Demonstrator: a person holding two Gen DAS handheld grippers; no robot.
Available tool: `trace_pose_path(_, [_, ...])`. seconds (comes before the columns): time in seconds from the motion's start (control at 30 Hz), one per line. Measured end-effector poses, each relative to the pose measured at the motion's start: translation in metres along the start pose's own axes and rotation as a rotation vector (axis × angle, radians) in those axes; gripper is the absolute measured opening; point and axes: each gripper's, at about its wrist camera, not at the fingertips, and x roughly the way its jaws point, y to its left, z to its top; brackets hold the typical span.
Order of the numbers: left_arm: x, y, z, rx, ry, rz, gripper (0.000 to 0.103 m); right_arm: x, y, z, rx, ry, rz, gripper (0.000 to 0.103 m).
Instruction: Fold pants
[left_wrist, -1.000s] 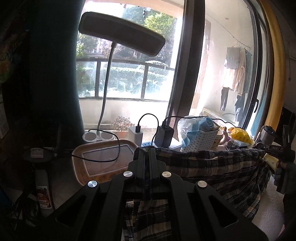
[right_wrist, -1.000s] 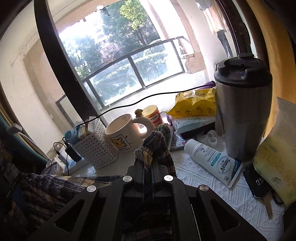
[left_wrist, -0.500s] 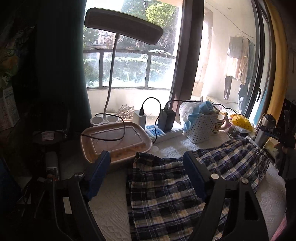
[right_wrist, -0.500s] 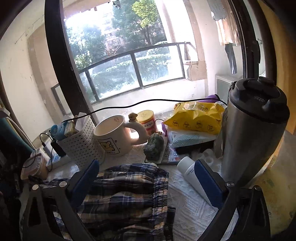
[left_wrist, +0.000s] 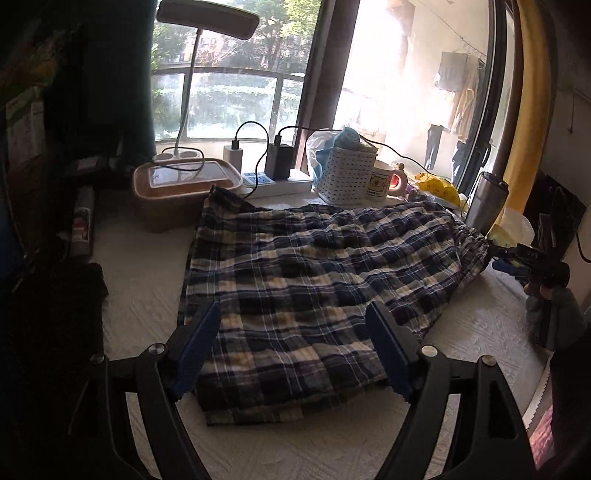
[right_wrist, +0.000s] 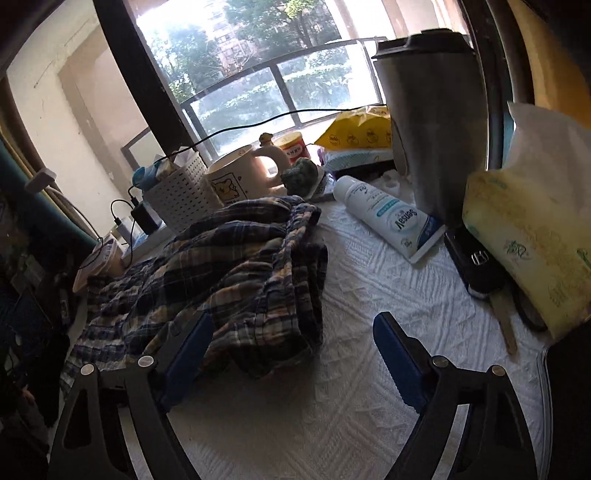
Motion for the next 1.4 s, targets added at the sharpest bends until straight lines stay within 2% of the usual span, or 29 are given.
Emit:
trace_pose_path(0.17, [-0.017,0.005,-0.025,-0.058,0.007,0.027,0.080,-0.008,-0.005,-0.024,0.122,-0.001,0.032,0.085])
trace_pose_path(0.3, [-0.021,0.005,-0.039,-0.140,0.028,-0.002,0.080,-0.009,0.015,-0.032,0.083,0.011,0.042,0.084])
trace_pose_path(0.37, [-0.021,-0.003,-0.044,-0.156,0.028,-0.026,0.080,-0.004,0.025,-0.029,0.051,0.015,0.033,0.076])
trace_pose_path(0.47, [-0.016,-0.025,-0.048,-0.104,0.048,-0.046,0.080,0.006,0.030,-0.020,0.048,0.016,0.036,0.067])
trace_pose_path(0.57, [-0.008,-0.049,-0.052,-0.052,0.073,-0.097,0.080,0.024,0.032,-0.009,0.057,0.035,0.060,0.064])
trace_pose_path(0.6, [-0.002,-0.059,-0.053,-0.016,0.083,-0.107,0.080,0.031,0.032,-0.007,0.063,0.044,0.078,0.061])
trace_pose_path(0.67, [0.010,-0.072,-0.055,0.029,0.105,-0.103,0.080,0.042,0.030,-0.006,0.068,0.067,0.107,0.028])
trace_pose_path(0.7, [0.018,-0.077,-0.055,0.034,0.122,-0.108,0.079,0.044,0.031,-0.006,0.063,0.071,0.112,0.022])
trace_pose_path(0.77, [0.031,-0.083,-0.052,0.037,0.138,-0.110,0.072,0.040,0.036,-0.005,0.035,0.057,0.120,0.012])
trace_pose_path(0.83, [0.038,-0.084,-0.047,0.036,0.134,-0.107,0.070,0.029,0.043,-0.005,0.000,0.036,0.122,0.011])
trace_pose_path(0.9, [0.044,-0.084,-0.040,0.032,0.119,-0.110,0.059,0.015,0.051,-0.005,-0.035,0.012,0.124,0.010])
trace_pose_path(0.93, [0.048,-0.082,-0.037,0.018,0.121,-0.121,0.042,0.008,0.055,-0.005,-0.053,0.001,0.126,0.010])
trace_pose_path(0.97, [0.052,-0.076,-0.034,-0.021,0.123,-0.140,0.013,0.002,0.058,-0.005,-0.069,-0.008,0.126,0.009])
trace_pose_path(1.0, [0.056,-0.069,-0.032,-0.055,0.123,-0.135,0.002,-0.003,0.060,-0.006,-0.079,-0.014,0.129,0.009])
trace_pose_path(1.1, [0.056,-0.054,-0.029,-0.120,0.117,-0.155,0.002,-0.015,0.064,-0.008,-0.095,-0.020,0.138,0.009])
trace_pose_path(1.23, [0.036,-0.055,-0.032,-0.074,0.109,-0.174,0.002,-0.033,0.066,-0.015,-0.119,-0.033,0.139,0.009])
trace_pose_path(1.4, [0.009,-0.045,-0.044,-0.104,0.148,-0.245,0.002,-0.060,0.061,-0.031,-0.139,-0.039,0.124,0.009])
